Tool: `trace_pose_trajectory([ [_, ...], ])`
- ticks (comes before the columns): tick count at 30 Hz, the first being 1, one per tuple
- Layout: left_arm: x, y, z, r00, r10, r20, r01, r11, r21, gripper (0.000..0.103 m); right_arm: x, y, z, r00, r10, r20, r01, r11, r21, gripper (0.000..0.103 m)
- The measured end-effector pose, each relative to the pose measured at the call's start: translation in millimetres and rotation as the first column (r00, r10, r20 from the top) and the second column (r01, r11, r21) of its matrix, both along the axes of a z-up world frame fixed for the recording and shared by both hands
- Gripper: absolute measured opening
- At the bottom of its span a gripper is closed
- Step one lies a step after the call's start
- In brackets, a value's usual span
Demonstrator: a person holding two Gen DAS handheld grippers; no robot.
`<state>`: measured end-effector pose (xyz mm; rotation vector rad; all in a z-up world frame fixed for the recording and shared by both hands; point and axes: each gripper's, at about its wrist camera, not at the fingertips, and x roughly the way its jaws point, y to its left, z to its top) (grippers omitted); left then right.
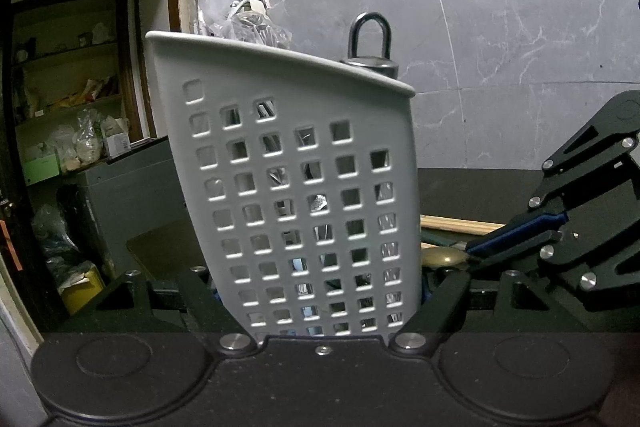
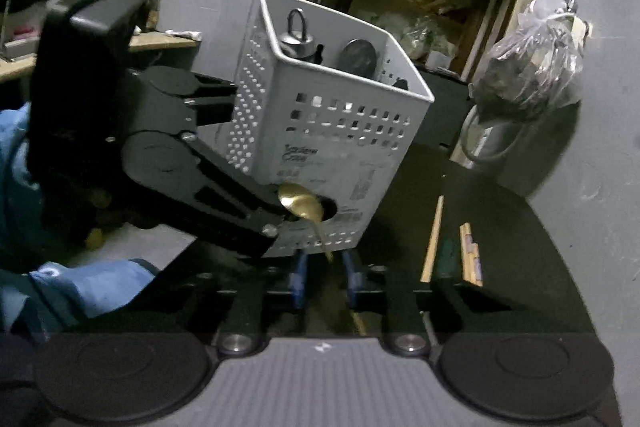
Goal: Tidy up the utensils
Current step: 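Carry the gold spoon over the white caddy with the right tool, then lower the gold spoon into the caddy and open the right tool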
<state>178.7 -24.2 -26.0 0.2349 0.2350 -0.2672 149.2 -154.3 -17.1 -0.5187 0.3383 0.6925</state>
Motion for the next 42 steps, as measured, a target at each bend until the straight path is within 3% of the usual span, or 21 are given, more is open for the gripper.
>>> trace_pose_trajectory([
  [5,0.6,0.7,0.1,1.000,0.000,0.000,0.000,1.000,-0.001,0.079,-1.1,0.9,0.9,0.999,-0.034,0.021,0.034,0.999,0.011,0.002],
  [14,0.6,0.5,0.3,1.000,0.000,0.000,0.000,1.000,-0.001,0.079,-2.3,-12.2,10.4,0.996,-0.080,0.042,0.076,0.992,0.100,0.001],
  [20,1.5,0.1,-0.2,1.000,0.000,0.001,0.000,1.000,-0.001,0.079,-3.1,-28.7,35.6,0.992,-0.098,0.079,0.077,0.968,0.237,0.001],
  [32,1.1,-0.7,-0.4,1.000,0.001,-0.001,-0.001,1.000,-0.005,0.079,13.8,-38.7,113.2,0.955,-0.101,0.281,-0.072,0.835,0.546,0.001],
  [38,1.3,-0.6,-0.8,1.000,0.003,-0.003,-0.003,1.000,-0.010,0.079,45.3,-22.4,127.2,0.957,-0.064,0.282,-0.146,0.735,0.662,0.002],
  [42,0.9,-0.6,-0.6,1.000,0.004,-0.003,-0.004,1.000,-0.012,0.079,63.0,-9.1,126.6,0.963,-0.042,0.267,-0.162,0.700,0.696,0.002],
])
